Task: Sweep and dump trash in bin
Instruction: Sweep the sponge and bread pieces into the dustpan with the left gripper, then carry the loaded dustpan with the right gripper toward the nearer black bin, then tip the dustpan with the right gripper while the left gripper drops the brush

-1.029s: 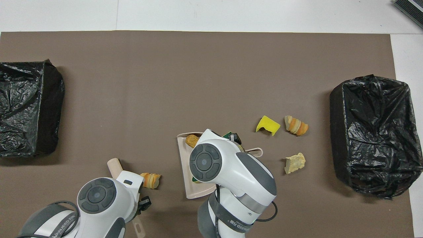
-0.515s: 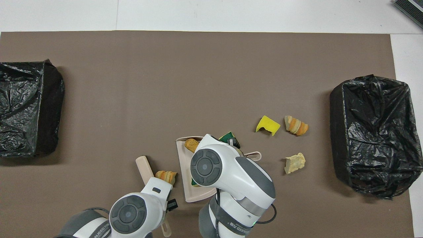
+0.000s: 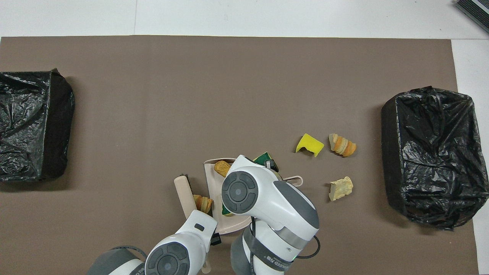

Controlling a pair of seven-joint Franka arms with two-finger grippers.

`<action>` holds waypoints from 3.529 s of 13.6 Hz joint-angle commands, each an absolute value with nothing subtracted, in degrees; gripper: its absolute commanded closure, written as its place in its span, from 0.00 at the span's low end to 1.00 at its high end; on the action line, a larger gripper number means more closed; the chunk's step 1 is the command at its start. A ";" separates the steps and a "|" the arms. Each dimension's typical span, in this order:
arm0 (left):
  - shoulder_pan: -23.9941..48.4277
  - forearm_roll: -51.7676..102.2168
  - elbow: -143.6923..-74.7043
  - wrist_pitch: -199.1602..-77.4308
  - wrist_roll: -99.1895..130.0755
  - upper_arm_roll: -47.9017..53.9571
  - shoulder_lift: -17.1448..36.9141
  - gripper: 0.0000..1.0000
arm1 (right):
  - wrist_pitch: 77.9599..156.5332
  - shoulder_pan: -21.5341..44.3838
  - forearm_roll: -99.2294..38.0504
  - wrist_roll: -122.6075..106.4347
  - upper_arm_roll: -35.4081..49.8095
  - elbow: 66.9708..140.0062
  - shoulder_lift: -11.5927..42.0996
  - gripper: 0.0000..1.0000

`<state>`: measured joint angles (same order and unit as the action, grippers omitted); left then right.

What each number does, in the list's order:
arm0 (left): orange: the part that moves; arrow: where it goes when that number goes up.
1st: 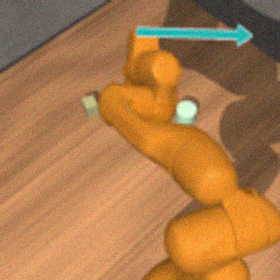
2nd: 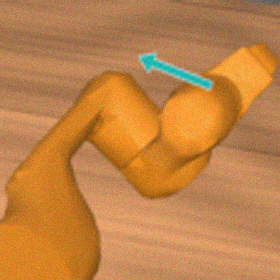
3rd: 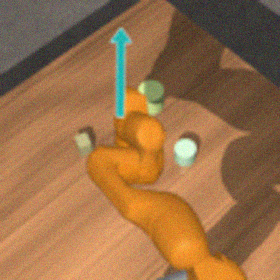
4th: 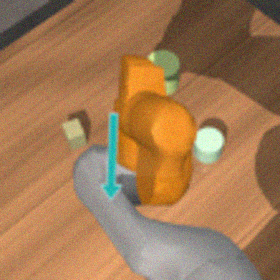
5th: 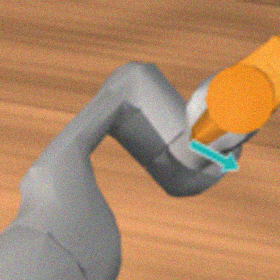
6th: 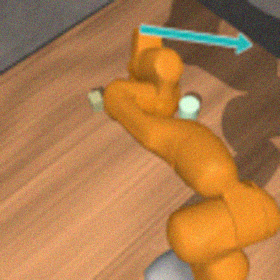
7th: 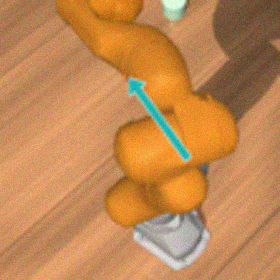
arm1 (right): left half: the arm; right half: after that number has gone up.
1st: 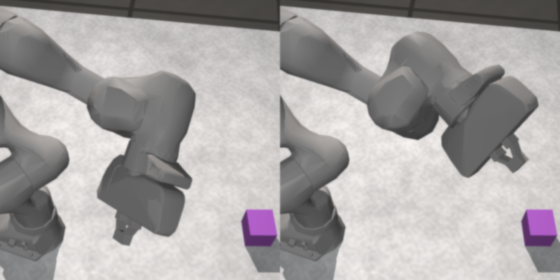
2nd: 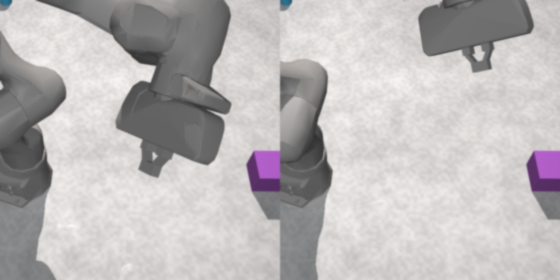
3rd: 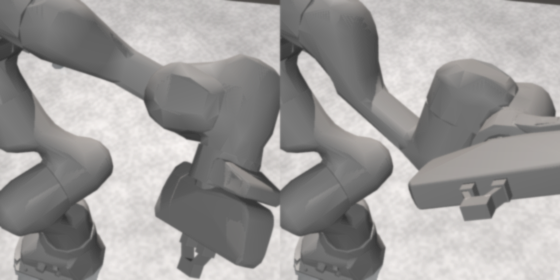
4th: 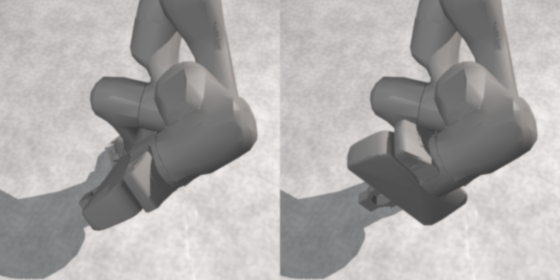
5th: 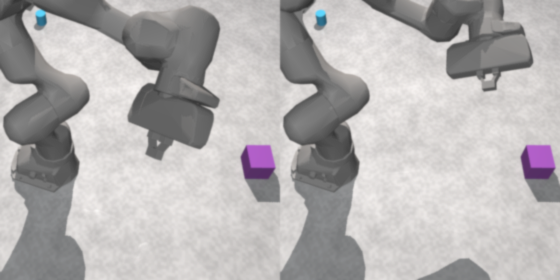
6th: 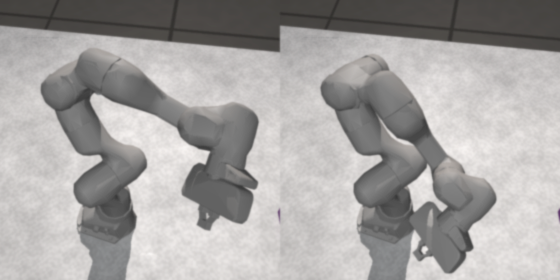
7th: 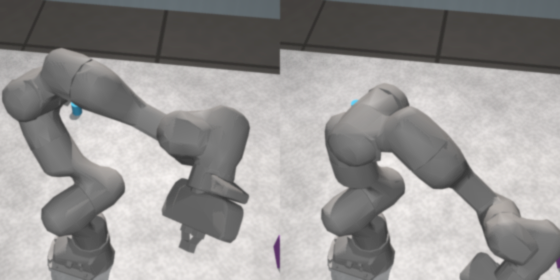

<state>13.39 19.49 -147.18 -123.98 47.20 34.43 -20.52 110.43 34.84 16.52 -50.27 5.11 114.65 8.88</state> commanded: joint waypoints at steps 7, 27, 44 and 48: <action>14.15 27.42 -135.89 -125.87 36.21 33.75 -9.85 1.00 | 112.06 33.22 12.31 -50.19 5.27 118.30 6.94 1.00; 9.39 11.07 -131.91 -104.33 27.24 25.40 -17.66 1.00 | 114.08 24.89 7.56 -53.26 5.27 117.69 1.59 1.00; 22.68 21.09 -149.85 -119.44 39.99 34.72 -21.18 1.00 | 101.24 -14.21 7.03 -89.01 4.57 100.37 2.02 1.00; 22.15 21.45 -149.42 -119.36 37.46 34.45 -20.13 0.40 | 104.76 -22.66 18.43 -92.02 4.48 100.63 2.02 1.00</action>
